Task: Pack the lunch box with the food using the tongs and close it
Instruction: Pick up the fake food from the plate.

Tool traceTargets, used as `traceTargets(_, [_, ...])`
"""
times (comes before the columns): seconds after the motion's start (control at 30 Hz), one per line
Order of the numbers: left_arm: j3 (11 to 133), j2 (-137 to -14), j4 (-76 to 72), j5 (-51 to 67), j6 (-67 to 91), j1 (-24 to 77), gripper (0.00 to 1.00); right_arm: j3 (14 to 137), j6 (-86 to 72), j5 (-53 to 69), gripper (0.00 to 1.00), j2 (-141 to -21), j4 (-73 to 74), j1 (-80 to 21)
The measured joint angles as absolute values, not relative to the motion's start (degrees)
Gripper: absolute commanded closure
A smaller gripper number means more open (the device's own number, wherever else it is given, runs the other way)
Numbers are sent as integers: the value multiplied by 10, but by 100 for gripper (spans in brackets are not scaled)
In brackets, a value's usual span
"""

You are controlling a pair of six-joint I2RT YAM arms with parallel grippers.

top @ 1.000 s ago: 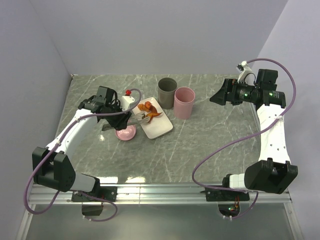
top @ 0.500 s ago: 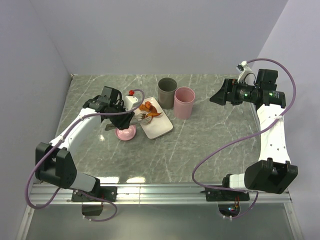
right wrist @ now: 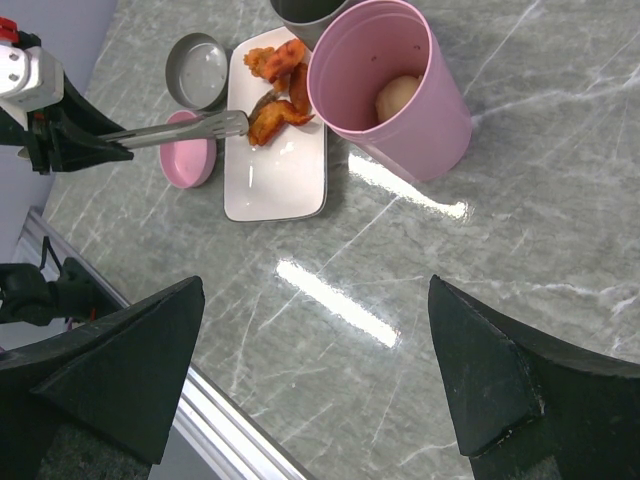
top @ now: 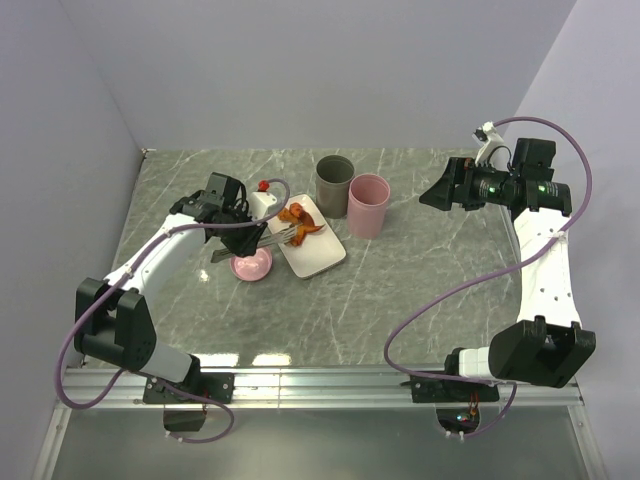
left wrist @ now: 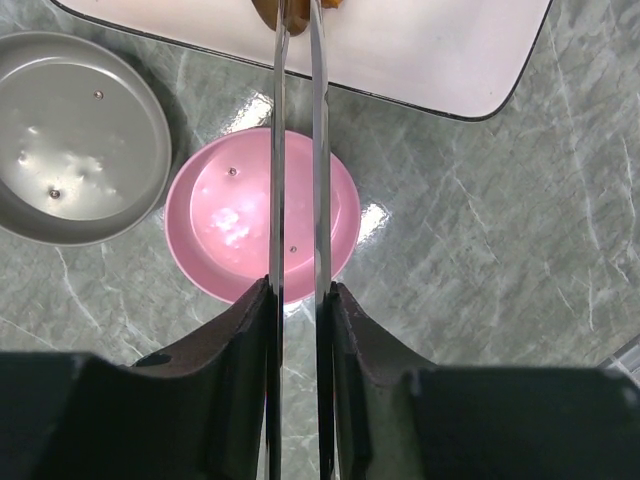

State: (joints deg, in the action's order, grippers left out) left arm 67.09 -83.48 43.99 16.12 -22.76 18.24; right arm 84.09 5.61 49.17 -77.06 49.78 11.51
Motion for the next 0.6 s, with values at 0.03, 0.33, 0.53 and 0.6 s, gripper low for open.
traceTargets(0.03, [671,-835,440,161,-228,182,78,841,56,492,0,-771,498,115])
traceTargets(0.33, [672,-823,445,149,-228,182,93,841,56,492,0,-771,498,115])
traceTargets(0.53, [672,-807,445,138,-227,182,100,841,56,492,0,-771,498,115])
traceTargets(0.6, [673,-804,445,135,-227,182,100,841,56,492,0,-771,498,115])
